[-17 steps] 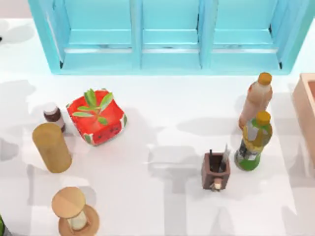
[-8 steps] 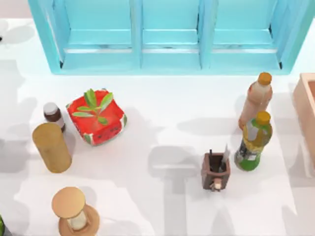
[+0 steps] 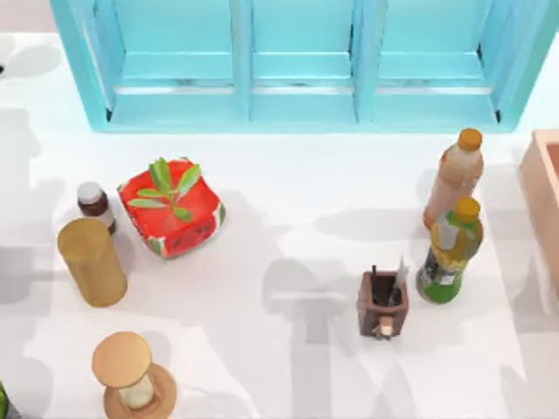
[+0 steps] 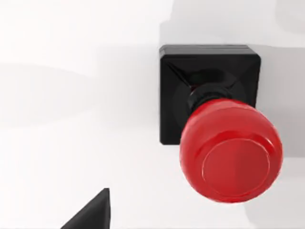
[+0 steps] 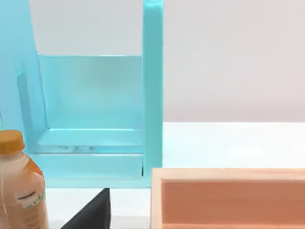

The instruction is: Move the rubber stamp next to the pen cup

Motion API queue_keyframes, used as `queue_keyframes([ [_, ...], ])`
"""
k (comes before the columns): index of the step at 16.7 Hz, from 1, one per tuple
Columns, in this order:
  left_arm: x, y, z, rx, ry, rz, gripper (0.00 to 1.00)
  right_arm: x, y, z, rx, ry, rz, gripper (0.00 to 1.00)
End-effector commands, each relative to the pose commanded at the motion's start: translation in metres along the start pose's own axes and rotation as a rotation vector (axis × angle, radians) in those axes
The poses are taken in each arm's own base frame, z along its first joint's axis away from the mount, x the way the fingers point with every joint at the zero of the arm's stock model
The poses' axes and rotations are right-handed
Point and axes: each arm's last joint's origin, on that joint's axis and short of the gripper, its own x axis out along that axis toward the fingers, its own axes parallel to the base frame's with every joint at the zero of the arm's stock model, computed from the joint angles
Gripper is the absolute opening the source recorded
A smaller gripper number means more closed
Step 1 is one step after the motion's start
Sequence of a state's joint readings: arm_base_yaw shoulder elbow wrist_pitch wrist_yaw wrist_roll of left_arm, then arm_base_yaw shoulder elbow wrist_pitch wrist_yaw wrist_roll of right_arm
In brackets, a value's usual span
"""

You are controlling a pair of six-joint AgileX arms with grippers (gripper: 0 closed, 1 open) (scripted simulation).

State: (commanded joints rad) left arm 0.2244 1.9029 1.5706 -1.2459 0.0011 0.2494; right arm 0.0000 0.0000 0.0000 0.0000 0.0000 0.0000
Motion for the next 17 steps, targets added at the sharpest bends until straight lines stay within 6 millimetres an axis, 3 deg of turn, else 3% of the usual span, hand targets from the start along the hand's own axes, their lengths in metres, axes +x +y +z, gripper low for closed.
queue_keyframes([
  [6, 0.069, 0.001, 0.001, 0.000, -0.012, 0.003, 1.00, 0.000, 0.000, 0.000, 0.000, 0.000, 0.000, 1.00],
  [8, 0.078, 0.000, -0.001, 0.000, -0.007, 0.002, 1.00, 0.000, 0.000, 0.000, 0.000, 0.000, 0.000, 1.00],
  [12, 0.078, 0.000, -0.001, 0.000, -0.007, 0.002, 1.00, 0.000, 0.000, 0.000, 0.000, 0.000, 0.000, 1.00],
  [17, 0.078, 0.000, -0.001, 0.000, -0.007, 0.002, 0.62, 0.000, 0.000, 0.000, 0.000, 0.000, 0.000, 1.00],
])
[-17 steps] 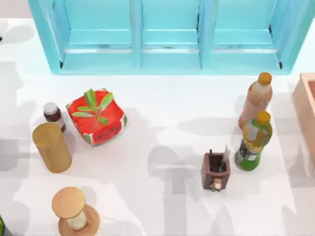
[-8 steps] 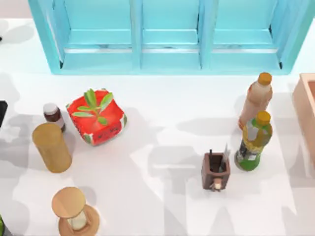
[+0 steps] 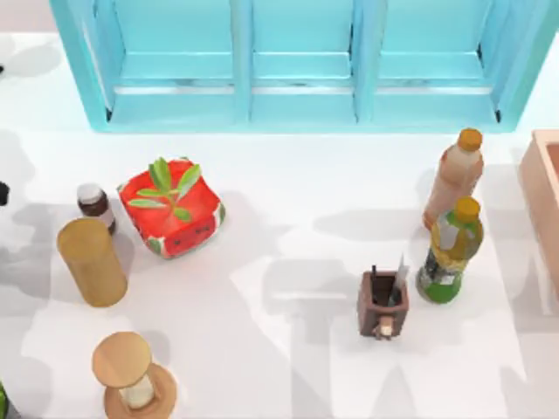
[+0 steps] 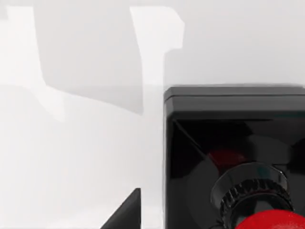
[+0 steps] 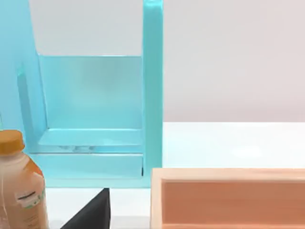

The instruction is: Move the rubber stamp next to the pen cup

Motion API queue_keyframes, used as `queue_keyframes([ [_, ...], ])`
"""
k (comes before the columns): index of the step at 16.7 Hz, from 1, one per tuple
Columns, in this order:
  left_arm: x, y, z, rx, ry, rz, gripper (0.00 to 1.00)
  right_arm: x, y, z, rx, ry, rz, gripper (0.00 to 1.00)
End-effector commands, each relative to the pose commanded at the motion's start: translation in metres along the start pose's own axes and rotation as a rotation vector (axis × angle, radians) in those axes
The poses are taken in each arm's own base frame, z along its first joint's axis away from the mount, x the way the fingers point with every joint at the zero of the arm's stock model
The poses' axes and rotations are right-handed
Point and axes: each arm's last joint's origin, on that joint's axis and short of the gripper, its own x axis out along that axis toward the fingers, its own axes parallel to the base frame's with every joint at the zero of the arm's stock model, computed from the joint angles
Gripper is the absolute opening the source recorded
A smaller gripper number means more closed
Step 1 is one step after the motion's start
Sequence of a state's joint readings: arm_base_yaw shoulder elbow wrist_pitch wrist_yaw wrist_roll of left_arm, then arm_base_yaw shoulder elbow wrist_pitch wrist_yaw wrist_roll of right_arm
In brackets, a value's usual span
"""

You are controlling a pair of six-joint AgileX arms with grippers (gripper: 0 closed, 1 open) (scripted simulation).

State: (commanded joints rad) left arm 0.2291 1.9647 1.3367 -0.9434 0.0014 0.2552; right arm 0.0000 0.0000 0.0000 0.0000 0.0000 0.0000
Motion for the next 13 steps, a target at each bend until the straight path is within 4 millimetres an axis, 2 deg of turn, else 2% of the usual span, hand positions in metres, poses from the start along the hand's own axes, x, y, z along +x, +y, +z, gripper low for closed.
queue_keyframes([
  [8, 0.0000, 0.0000, 0.0000, 0.000, 0.000, 0.000, 0.02, 0.0000, 0.0000, 0.0000, 0.000, 0.000, 0.000, 1.00],
  [13, 0.0000, 0.0000, 0.0000, 0.000, 0.000, 0.000, 0.00, 0.0000, 0.0000, 0.0000, 0.000, 0.000, 0.000, 1.00],
])
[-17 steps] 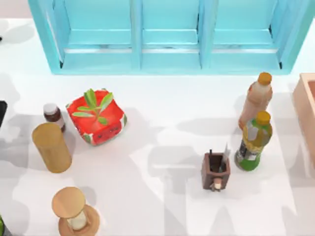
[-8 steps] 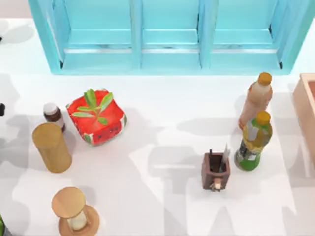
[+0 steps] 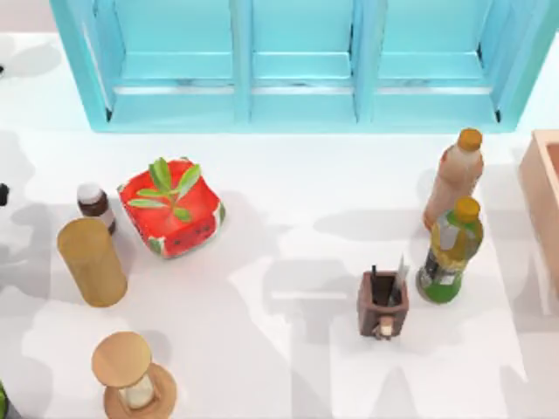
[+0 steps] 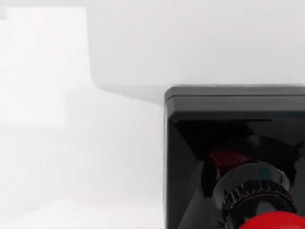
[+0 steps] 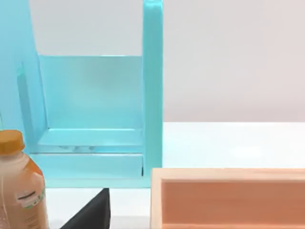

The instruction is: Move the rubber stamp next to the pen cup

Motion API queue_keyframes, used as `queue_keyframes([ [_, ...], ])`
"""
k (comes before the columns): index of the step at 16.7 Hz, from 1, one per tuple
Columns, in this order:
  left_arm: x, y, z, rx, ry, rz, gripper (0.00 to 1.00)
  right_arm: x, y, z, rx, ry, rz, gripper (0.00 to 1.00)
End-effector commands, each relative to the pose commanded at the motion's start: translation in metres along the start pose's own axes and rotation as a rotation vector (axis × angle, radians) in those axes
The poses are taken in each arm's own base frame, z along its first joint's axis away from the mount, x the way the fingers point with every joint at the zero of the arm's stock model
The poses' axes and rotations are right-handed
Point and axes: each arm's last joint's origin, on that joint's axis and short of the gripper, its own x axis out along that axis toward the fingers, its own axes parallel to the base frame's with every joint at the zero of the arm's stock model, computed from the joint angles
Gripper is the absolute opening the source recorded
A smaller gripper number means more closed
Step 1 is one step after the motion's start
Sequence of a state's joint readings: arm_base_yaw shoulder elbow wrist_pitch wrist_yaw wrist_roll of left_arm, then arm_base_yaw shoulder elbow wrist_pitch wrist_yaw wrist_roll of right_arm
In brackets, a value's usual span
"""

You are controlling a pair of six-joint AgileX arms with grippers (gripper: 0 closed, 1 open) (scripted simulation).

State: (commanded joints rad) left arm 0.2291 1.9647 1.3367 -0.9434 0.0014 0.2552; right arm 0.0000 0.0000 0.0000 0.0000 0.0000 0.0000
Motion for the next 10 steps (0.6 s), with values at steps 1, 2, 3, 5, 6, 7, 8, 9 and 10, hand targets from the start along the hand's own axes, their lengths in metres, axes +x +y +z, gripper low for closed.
queue_keyframes([
  [1, 0.000, 0.000, 0.000, 0.000, 0.000, 0.000, 0.00, 0.000, 0.000, 0.000, 0.000, 0.000, 0.000, 1.00],
  [2, 0.000, 0.000, 0.000, 0.000, 0.000, 0.000, 0.00, 0.000, 0.000, 0.000, 0.000, 0.000, 0.000, 1.00],
  [3, 0.000, 0.000, 0.000, 0.000, 0.000, 0.000, 0.00, 0.000, 0.000, 0.000, 0.000, 0.000, 0.000, 1.00],
  [5, -0.001, -0.001, 0.001, 0.003, -0.001, 0.000, 0.00, 0.000, 0.000, 0.000, 0.000, 0.000, 0.000, 1.00],
  [6, -0.005, -0.005, 0.003, 0.005, -0.003, 0.001, 0.00, 0.000, 0.000, 0.000, 0.000, 0.000, 0.000, 1.00],
  [7, -0.012, -0.013, 0.006, 0.010, -0.007, 0.002, 0.00, 0.000, 0.000, 0.000, 0.000, 0.000, 0.000, 1.00],
  [8, -0.021, -0.023, 0.010, 0.015, -0.011, 0.002, 0.00, 0.000, 0.000, 0.000, 0.000, 0.000, 0.000, 1.00],
  [9, -0.033, -0.036, 0.015, 0.021, -0.014, 0.002, 0.00, 0.000, 0.000, 0.000, 0.000, 0.000, 0.000, 1.00],
  [10, -0.047, -0.050, 0.018, 0.025, -0.012, 0.001, 0.00, 0.000, 0.000, 0.000, 0.000, 0.000, 0.000, 1.00],
])
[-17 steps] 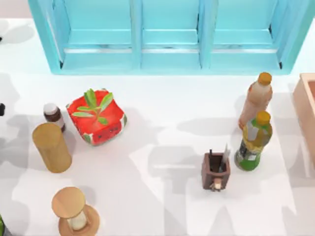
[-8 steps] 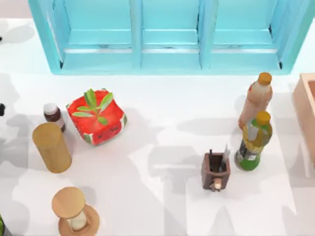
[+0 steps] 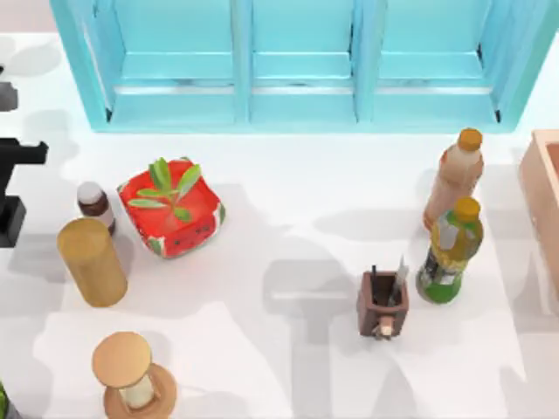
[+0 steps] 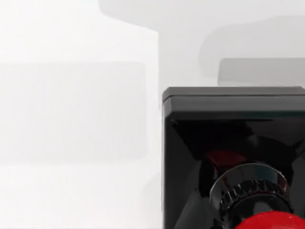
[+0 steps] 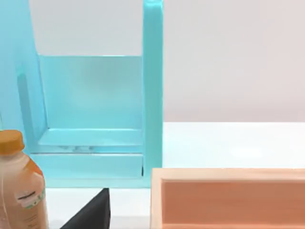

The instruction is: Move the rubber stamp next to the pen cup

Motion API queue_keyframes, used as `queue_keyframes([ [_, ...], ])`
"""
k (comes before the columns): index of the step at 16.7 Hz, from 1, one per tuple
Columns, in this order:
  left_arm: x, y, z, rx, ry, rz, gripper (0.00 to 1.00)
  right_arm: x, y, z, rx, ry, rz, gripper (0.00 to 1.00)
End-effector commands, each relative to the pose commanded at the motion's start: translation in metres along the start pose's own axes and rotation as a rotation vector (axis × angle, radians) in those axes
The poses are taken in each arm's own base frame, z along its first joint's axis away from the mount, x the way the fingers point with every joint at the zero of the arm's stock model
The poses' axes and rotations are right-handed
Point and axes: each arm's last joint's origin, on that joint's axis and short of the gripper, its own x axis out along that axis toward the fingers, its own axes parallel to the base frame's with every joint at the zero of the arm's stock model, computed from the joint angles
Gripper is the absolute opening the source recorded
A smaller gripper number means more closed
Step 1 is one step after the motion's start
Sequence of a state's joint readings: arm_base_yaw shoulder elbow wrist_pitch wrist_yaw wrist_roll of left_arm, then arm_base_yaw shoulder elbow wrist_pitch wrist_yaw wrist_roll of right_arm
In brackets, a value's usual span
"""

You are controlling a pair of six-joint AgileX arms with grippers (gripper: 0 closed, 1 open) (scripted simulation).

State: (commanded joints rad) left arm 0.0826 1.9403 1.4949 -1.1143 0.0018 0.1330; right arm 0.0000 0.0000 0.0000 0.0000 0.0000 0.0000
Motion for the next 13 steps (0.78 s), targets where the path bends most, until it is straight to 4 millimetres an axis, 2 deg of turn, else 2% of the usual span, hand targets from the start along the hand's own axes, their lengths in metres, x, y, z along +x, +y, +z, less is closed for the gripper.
queue_keyframes([
  [5, -0.072, -0.070, -0.007, -0.020, 0.027, 0.001, 0.00, 0.000, 0.000, 0.000, 0.000, 0.000, 0.000, 1.00],
  [7, -0.090, -0.087, -0.013, -0.021, 0.014, 0.000, 0.00, 0.000, 0.000, 0.000, 0.000, 0.000, 0.000, 1.00],
  [13, -0.093, -0.090, -0.014, -0.023, 0.009, 0.000, 0.00, 0.000, 0.000, 0.000, 0.000, 0.000, 0.000, 1.00],
])
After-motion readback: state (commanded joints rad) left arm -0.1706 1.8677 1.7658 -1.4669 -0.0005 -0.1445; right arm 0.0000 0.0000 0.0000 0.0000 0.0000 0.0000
